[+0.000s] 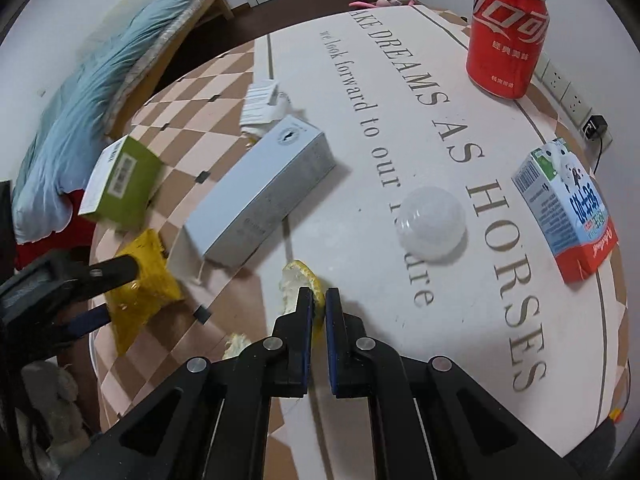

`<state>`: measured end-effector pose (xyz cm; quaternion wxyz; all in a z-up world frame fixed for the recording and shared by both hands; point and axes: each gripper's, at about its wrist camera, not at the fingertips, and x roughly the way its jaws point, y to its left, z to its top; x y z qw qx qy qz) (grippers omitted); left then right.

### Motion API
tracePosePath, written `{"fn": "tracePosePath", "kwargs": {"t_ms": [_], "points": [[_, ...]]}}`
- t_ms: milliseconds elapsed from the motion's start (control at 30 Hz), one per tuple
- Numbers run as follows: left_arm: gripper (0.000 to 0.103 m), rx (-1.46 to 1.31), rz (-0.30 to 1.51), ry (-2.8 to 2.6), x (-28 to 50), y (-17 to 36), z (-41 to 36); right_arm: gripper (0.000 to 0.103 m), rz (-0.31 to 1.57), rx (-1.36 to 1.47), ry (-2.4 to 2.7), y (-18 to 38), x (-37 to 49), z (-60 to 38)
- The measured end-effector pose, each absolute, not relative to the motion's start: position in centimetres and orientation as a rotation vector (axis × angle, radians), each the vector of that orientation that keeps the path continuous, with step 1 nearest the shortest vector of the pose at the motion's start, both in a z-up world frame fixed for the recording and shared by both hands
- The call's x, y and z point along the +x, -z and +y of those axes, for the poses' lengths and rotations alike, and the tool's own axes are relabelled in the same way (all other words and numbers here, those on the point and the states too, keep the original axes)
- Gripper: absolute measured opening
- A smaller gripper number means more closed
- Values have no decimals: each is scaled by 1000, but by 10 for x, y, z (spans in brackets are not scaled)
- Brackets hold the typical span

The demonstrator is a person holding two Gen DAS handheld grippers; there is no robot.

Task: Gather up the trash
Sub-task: 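Grasp the orange peel with the right tool while the left tool grasps the yellow snack bag, then carry the peel and snack bag over the bin and release both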

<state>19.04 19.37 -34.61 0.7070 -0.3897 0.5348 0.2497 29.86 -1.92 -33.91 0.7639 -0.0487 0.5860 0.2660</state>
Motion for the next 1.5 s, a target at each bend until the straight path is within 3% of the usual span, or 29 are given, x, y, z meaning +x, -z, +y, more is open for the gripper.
{"fn": "tracePosePath", "kwargs": {"t_ms": [100,267,733,1067,1300,1500], "points": [[65,-823,1184,-575,198,343,190,7,1278,-103,-578,341,303,-7],[51,-721,1162,-599,202,323,179,7,1268,-107,-595,338,304,1],[49,-424,998,-707,126,210,173,7,1126,-121,-737,258,266,15],[49,-396,841,-842,24,134,240,6,1033,-154,-1012,190,182,120],[49,-424,839,-971,-57,138,299,6,1070,-257,-1172,212,98,229],[49,-534,904,-1036,-117,190,351,6,1142,-420,-1240,275,25,306]]}}
